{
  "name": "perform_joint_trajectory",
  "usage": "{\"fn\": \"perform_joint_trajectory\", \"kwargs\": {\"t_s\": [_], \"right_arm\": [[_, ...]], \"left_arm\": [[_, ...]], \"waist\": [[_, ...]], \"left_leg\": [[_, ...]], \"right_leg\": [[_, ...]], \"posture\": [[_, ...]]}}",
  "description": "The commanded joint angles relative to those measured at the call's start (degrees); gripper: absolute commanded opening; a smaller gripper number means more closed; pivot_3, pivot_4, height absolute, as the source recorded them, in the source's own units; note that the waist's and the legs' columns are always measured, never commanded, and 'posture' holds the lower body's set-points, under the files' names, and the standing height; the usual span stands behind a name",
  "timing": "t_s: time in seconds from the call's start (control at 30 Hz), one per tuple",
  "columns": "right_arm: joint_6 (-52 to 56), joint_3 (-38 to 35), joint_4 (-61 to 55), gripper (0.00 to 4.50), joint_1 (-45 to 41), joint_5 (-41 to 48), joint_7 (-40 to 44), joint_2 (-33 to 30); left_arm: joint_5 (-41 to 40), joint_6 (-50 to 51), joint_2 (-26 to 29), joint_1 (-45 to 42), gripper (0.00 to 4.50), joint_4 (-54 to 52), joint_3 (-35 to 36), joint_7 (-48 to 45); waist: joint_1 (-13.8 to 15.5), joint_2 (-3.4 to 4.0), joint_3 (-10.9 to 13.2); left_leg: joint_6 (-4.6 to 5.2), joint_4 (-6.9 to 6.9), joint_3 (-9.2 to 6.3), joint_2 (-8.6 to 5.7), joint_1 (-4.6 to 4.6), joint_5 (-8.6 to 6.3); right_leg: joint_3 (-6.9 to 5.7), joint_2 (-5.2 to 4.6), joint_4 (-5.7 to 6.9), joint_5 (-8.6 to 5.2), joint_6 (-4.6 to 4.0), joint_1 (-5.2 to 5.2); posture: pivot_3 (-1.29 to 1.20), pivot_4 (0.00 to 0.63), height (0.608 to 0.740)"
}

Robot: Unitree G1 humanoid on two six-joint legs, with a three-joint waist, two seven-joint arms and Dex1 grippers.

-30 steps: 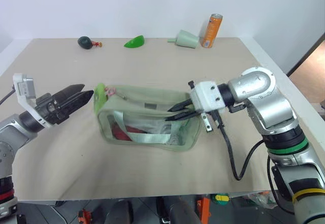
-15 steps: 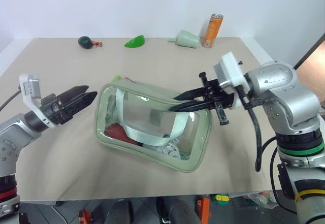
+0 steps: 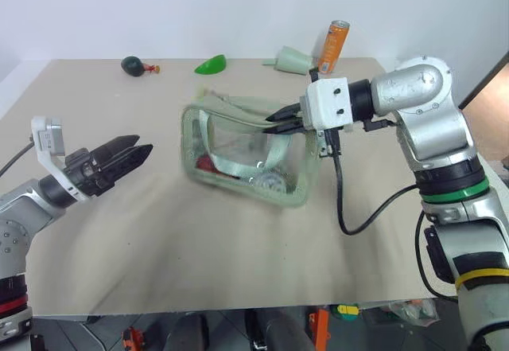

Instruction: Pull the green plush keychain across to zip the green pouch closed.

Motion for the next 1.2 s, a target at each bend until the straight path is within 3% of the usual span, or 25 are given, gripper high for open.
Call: {"fn": "perform_joint_trajectory", "kwargs": {"t_s": [0.03, 0.17, 0.27, 0.53, 0.7, 0.83, 1.1, 1.2], "right_arm": [[-6.9, -0.9, 3.0, 0.37, -4.0, -2.7, -3.6, 2.1], [-12.6, -1.2, 4.1, 0.37, -3.6, -2.2, -6.2, 6.2], [-11.0, 0.2, -1.2, 0.37, 0.7, 0.4, -2.2, 6.0], [-2.1, 1.9, -15.8, 0.37, 10.9, 6.3, 2.1, 3.5], [3.6, 1.3, -19.6, 0.37, 12.7, 7.6, 1.1, 3.0], [10.3, -0.5, -20.6, 1.55, 11.7, 10.4, 0.0, 3.3], [16.4, -1.8, -19.8, 4.37, 11.4, 12.6, -1.8, 3.3], [19.8, -3.9, -19.6, 4.46, 10.6, 14.9, -2.9, 3.3]], "left_arm": [[-0.9, -0.5, 0.1, 0.4, 4.5, -1.9, 1.7, 0.1], [-1.0, -0.5, 0.0, 0.6, 4.5, -2.0, 1.8, 0.2], [-1.0, -0.5, -0.1, 0.8, 4.5, -2.2, 1.9, 0.3], [-1.0, -0.4, 0.5, 0.5, 4.5, -1.4, 2.2, -0.1], [-0.7, -0.4, 0.8, 0.0, 4.5, -0.8, 2.0, -0.4], [-0.6, -0.4, 0.8, -0.3, 4.5, -0.6, 2.0, -0.7], [-0.7, -0.3, 0.9, -0.3, 4.5, -0.7, 2.0, -0.6], [-0.9, 0.0, 1.1, -0.2, 4.5, -0.7, 2.0, -0.7]], "waist": [[0.0, 0.0, 0.0], [0.0, 0.0, 0.0], [0.1, 0.0, 0.0], [0.3, 0.0, 0.0], [0.2, 0.0, 0.0], [0.2, 0.0, 0.0], [0.2, -0.01, 0.0], [0.2, -0.01, 0.0]], "left_leg": [[0.0, -0.01, -0.01, 0.0, 0.0, 0.0], [0.0, -0.06, -0.03, 0.01, -0.01, 0.0], [0.0, -0.08, -0.06, 0.01, -0.02, 0.0], [0.0, 0.02, -0.07, -0.1, -0.15, 0.0], [-0.02, 0.07, -0.12, -0.05, -0.11, 0.01], [-0.03, 0.07, -0.12, 0.02, -0.08, 0.02], [-0.03, 0.07, -0.1, 0.0, -0.08, 0.02], [-0.03, 0.07, -0.1, 0.0, -0.08, 0.02]], "right_leg": [[0.0, 0.0, 0.0, 0.0, -0.01, 0.0], [-0.01, 0.01, 0.0, -0.01, -0.03, -0.01], [-0.03, 0.01, 0.0, -0.01, -0.05, -0.02], [-0.07, -0.21, -0.02, -0.01, -0.02, -0.04], [-0.15, -0.13, 0.01, 0.01, -0.01, -0.02], [-0.18, -0.04, 0.02, 0.02, -0.04, -0.02], [-0.15, -0.06, 0.02, 0.02, -0.04, -0.01], [-0.15, -0.06, 0.02, 0.02, -0.04, -0.02]], "posture": [[0.0, 0.15, 0.74], [0.0, 0.15, 0.74], [0.0, 0.15, 0.74], [0.0, 0.15, 0.74], [0.0, 0.15, 0.74], [0.0, 0.15, 0.74], [0.0, 0.15, 0.74], [0.0, 0.15, 0.74]]}}
